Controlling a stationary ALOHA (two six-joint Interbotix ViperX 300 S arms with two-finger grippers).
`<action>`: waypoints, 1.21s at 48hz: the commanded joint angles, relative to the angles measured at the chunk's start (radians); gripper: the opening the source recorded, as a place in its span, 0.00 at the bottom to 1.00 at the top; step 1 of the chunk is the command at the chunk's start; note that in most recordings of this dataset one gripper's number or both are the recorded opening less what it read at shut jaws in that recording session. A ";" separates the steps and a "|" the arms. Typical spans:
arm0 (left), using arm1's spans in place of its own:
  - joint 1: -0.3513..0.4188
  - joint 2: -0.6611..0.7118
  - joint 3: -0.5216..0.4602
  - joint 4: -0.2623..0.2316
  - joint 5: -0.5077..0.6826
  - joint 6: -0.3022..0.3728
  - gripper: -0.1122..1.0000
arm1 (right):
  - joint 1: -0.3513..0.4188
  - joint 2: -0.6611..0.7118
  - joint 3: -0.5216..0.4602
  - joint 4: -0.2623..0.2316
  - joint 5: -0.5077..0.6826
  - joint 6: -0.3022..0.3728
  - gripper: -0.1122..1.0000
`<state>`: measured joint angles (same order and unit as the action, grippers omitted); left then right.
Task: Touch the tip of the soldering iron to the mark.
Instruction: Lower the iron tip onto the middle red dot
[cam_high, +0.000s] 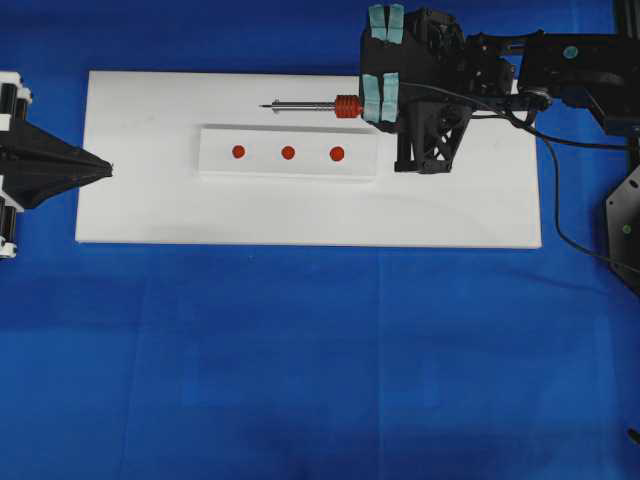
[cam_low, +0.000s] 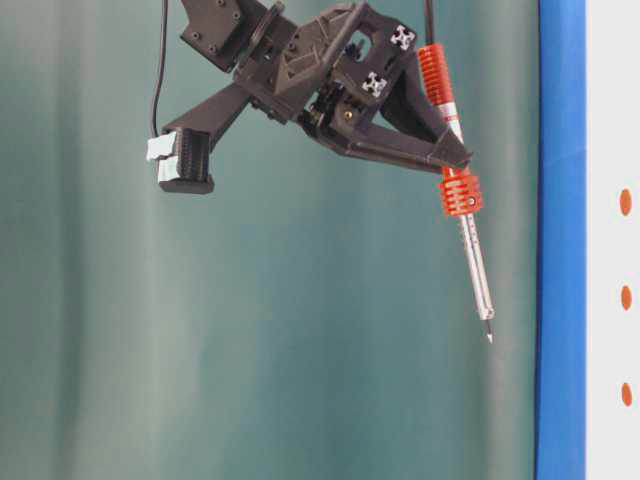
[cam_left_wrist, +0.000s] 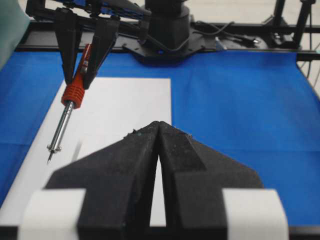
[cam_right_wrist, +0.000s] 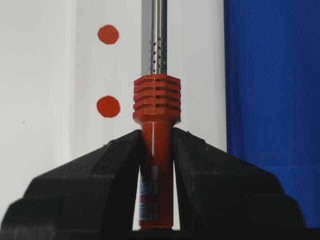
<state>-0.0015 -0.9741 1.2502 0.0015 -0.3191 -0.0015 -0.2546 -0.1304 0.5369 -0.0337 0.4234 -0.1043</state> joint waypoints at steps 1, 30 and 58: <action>-0.002 0.006 -0.011 0.002 -0.008 0.002 0.10 | 0.002 -0.025 -0.028 0.002 -0.011 0.003 0.16; -0.002 0.008 -0.009 0.000 -0.011 0.003 0.10 | 0.051 0.141 -0.046 0.028 -0.104 0.008 0.16; -0.002 0.008 -0.006 0.002 -0.011 0.006 0.10 | 0.051 0.216 -0.060 0.029 -0.123 0.008 0.16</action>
<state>-0.0015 -0.9741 1.2533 0.0000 -0.3206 0.0015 -0.2040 0.1012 0.4985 -0.0077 0.3068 -0.0966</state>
